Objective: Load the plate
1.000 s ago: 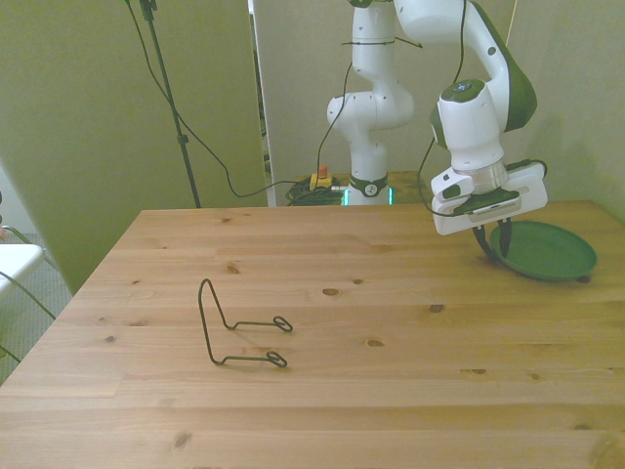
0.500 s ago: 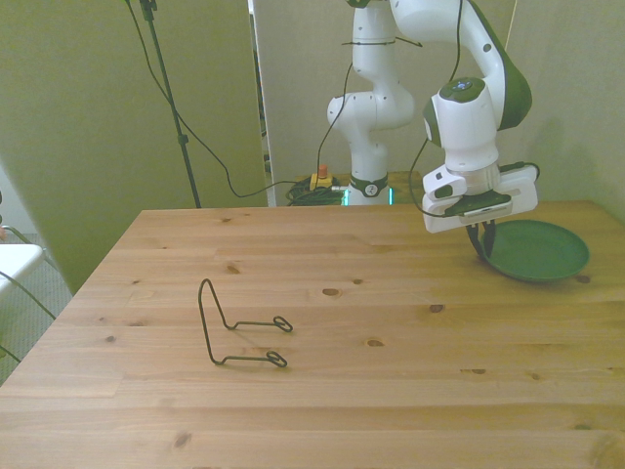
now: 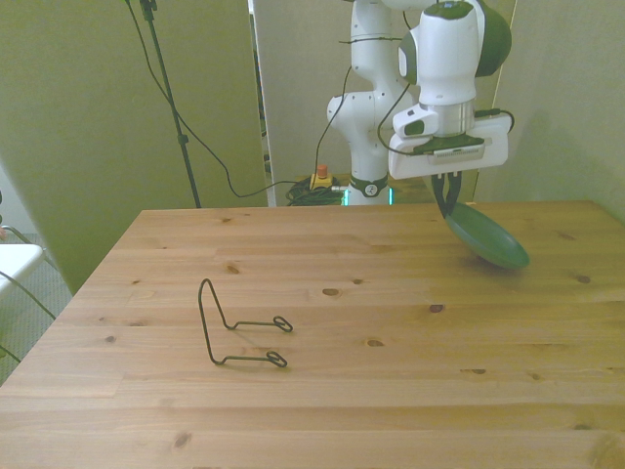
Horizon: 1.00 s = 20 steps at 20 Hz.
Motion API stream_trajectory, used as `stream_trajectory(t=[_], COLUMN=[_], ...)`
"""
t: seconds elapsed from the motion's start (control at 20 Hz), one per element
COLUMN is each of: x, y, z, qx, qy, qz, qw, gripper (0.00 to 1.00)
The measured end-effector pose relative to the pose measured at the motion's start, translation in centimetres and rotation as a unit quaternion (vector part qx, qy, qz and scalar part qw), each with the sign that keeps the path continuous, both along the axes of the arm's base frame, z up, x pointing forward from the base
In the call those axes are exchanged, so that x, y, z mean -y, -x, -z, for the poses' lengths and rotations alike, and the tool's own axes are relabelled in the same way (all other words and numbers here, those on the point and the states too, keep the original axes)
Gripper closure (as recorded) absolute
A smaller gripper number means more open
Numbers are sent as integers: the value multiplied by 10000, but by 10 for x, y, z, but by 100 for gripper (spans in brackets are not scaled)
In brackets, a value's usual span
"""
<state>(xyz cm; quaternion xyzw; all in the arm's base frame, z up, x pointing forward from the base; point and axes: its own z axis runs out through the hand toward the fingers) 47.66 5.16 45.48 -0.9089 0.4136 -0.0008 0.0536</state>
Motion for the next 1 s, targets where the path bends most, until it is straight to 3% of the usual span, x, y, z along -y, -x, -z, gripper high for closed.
stream_trajectory(t=[0.25,0.45,0.7,1.0], x=[14,29,63,107], y=[-15,-32,-66,-108], z=[-42,-78,-121,-130], qx=[50,35,-136,-361], qy=[721,1397,2380,3160], qz=[29,59,241,500], qw=[9974,9902,9709,9467], gripper=[100,100,100,100])
